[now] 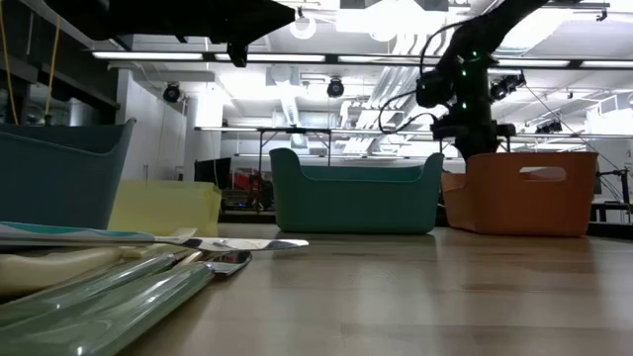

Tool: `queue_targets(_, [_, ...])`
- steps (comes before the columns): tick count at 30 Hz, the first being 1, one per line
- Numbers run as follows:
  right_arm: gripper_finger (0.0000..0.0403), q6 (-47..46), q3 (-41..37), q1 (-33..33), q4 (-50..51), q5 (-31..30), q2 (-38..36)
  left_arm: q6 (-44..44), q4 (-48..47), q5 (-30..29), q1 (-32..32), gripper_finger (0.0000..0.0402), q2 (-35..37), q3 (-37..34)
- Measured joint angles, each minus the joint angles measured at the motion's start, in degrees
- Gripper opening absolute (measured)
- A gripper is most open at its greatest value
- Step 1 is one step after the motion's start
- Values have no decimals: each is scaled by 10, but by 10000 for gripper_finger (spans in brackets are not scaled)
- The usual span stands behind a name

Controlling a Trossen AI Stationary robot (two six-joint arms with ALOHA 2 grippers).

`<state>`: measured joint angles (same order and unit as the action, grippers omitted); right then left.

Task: Sort silverware by color (type)
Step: Put the blue patterned knife into the orange bin

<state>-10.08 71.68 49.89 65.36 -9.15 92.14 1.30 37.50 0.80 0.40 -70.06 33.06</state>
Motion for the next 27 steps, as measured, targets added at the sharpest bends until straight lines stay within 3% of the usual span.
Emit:
queue_targets(8, [98,7,142,-36,108,15,-32,0,0,0,0,3,0,0])
queue_targets(13, [99,-37,156,-118,131,64,-99,0,-3,0,0,3,0,0])
queue_targets(20, [99,-174,85,-334,146,103,-208,0,-4,0,0,3,0,0])
queue_targets(27, [99,-427,-27,-590,137,146,-264,0,-4,0,0,3,0,0])
